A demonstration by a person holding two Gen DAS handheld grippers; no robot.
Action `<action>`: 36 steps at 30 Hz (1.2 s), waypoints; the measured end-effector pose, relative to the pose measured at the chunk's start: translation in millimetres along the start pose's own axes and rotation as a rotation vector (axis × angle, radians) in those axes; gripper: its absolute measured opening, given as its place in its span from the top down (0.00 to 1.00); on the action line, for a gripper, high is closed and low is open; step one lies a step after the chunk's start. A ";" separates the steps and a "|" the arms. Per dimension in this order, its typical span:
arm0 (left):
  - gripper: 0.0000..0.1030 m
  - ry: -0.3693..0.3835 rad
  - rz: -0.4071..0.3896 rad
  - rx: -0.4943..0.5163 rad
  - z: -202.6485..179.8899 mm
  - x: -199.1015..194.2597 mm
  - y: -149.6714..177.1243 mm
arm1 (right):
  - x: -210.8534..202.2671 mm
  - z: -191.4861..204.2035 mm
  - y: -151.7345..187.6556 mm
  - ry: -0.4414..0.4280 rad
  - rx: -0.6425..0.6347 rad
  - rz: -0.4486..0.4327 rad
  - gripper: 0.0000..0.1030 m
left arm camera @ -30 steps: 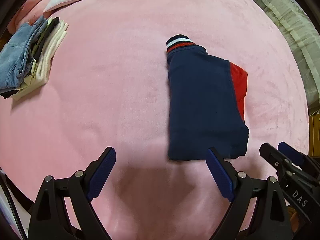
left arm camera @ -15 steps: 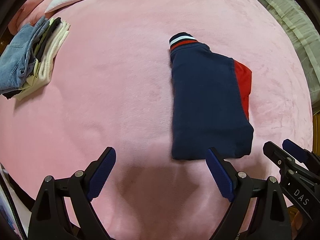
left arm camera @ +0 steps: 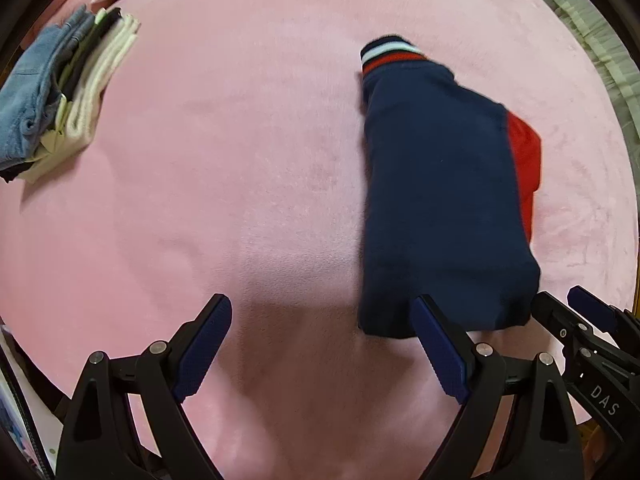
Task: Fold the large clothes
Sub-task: 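Grasp the folded jacket bundle with both grippers and lift it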
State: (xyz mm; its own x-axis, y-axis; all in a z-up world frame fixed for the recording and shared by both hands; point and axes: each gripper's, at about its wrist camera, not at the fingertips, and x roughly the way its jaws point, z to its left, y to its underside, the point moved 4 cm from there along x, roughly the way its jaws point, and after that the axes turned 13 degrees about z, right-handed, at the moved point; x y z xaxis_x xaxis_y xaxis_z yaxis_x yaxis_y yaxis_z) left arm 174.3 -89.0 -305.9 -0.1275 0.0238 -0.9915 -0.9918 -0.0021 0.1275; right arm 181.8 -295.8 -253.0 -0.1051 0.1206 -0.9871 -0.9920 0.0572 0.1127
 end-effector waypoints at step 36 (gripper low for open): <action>0.64 0.597 0.084 0.072 10.9 62.3 -36.5 | 66.3 -25.0 -33.3 -0.733 0.117 0.077 0.82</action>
State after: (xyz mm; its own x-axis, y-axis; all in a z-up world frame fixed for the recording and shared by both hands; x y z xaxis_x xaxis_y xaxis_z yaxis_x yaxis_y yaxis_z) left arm 202.6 -76.6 -372.1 -0.2045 -0.5388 -0.8173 -0.9784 0.0882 0.1867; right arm 206.1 -314.5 -325.0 -0.0598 0.7562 -0.6516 -0.9656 0.1218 0.2299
